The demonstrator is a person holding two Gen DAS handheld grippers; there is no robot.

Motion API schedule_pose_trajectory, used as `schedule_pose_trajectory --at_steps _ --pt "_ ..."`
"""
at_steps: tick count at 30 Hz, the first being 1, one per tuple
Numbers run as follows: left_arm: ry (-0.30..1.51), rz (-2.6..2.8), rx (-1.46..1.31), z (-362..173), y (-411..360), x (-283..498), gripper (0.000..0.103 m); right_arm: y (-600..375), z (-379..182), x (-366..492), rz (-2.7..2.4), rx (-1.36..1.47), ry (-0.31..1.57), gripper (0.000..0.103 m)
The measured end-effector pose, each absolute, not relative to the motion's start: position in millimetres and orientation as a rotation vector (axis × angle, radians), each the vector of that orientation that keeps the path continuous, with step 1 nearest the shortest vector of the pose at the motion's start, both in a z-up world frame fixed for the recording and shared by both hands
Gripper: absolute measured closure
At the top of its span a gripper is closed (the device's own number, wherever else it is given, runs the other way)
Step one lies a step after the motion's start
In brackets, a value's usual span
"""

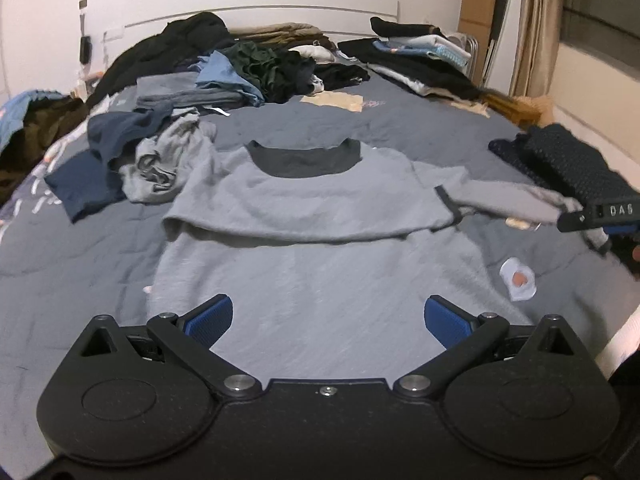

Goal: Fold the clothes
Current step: 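Move both tools over the grey sweatshirt toward its sleeve cuff, then grasp the sweatshirt sleeve cuff with the right gripper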

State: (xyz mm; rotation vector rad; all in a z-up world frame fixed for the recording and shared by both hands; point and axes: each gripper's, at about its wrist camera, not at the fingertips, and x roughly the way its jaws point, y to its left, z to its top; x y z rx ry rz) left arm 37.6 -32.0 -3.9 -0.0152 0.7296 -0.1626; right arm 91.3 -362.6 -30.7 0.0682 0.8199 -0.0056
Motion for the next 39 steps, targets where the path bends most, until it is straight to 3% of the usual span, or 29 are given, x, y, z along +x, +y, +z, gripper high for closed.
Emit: schedule_pose_trajectory --at_steps 13,23,24,26,27,29,32,39 --pt "0.663 -0.205 -0.117 -32.6 -46.0 81.8 0.000 -549.4 -78.8 121.4 -0.358 0.219 0.846 0.002" --pt "0.684 -0.219 -0.085 -56.4 -49.2 86.0 0.000 -589.4 -123.4 146.3 -0.387 0.257 0.913 0.003" --pt "0.683 -0.216 -0.088 -56.8 -48.4 86.1 0.000 -590.5 -127.5 149.9 -0.385 0.260 0.924 0.006" --pt "0.684 -0.212 -0.091 -57.8 -46.7 86.9 0.000 -591.4 -133.0 155.9 -0.361 0.274 0.933 0.035" --pt "0.684 -0.208 -0.094 -57.8 -45.9 87.4 0.000 -591.5 -134.2 158.0 -0.351 0.282 0.937 0.042" --pt "0.685 -0.203 -0.098 -58.2 -44.0 88.6 0.000 -589.8 -132.5 160.4 -0.342 0.278 0.927 0.073" --pt "0.689 -0.197 -0.099 -59.0 -41.8 89.8 0.000 -582.8 -116.1 158.1 -0.340 0.232 0.869 0.090" --pt "0.686 -0.188 -0.112 -56.4 -35.0 88.2 0.000 -535.3 -44.0 159.0 -0.196 0.129 0.722 0.098"
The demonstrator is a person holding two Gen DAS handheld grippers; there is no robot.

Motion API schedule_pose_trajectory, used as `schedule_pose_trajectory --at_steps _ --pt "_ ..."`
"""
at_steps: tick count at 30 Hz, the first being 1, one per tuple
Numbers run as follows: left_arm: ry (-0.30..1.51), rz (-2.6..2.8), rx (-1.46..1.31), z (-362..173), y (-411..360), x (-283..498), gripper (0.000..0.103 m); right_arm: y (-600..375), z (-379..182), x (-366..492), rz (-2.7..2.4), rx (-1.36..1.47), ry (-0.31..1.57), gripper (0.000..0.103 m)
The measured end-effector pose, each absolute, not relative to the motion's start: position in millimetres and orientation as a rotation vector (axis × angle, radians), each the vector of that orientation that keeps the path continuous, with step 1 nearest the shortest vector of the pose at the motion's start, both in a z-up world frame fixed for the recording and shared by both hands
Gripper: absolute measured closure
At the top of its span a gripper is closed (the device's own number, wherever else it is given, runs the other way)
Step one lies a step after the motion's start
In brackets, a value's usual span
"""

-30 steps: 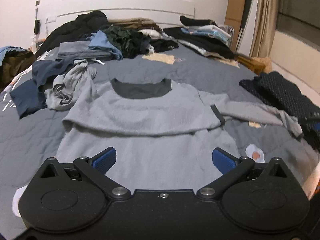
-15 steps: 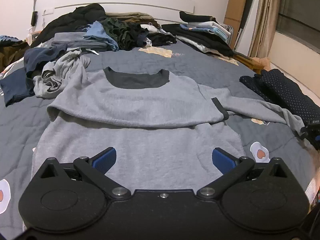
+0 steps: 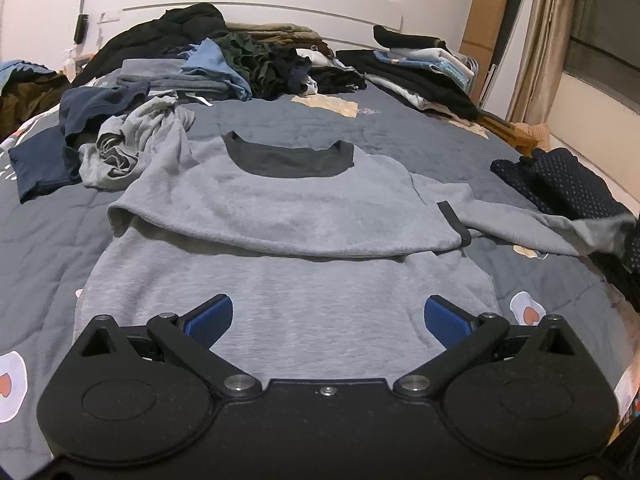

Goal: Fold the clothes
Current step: 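Grasp the sweatshirt sleeve cuff with the right gripper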

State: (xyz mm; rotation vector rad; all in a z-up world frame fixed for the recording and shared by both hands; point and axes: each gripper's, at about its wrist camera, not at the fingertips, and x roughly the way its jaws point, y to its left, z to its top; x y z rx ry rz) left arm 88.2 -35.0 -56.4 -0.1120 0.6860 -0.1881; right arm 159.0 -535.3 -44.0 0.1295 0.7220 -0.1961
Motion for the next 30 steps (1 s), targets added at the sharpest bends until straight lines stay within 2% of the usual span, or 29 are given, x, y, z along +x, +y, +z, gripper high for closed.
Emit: schedule_pose_trajectory --at_steps 10,16,20,24,26,28,30 --pt "0.678 -0.142 -0.150 -45.5 -11.3 91.5 0.000 -367.0 25.6 186.8 0.207 0.007 0.611 0.098" --pt "0.680 -0.088 -0.175 -41.5 10.6 95.6 0.000 -245.6 12.4 196.7 0.447 -0.045 0.657 0.098" --pt "0.684 -0.053 -0.148 -40.0 20.8 97.4 0.000 -179.7 -18.3 202.4 0.584 -0.070 0.736 0.096" --pt "0.679 -0.037 -0.120 -37.1 28.4 97.0 0.000 -141.8 -41.5 197.0 0.636 -0.101 0.763 0.081" --pt "0.668 -0.033 -0.124 -35.4 33.5 95.9 0.000 -149.9 -42.2 194.0 0.636 -0.053 0.752 0.056" --pt "0.655 -0.038 -0.134 -35.0 37.5 95.1 0.000 -163.5 -40.3 189.6 0.614 -0.004 0.729 0.043" --pt "0.628 -0.039 -0.141 -36.4 39.5 93.8 0.000 -184.7 -35.1 182.8 0.568 0.013 0.687 0.039"
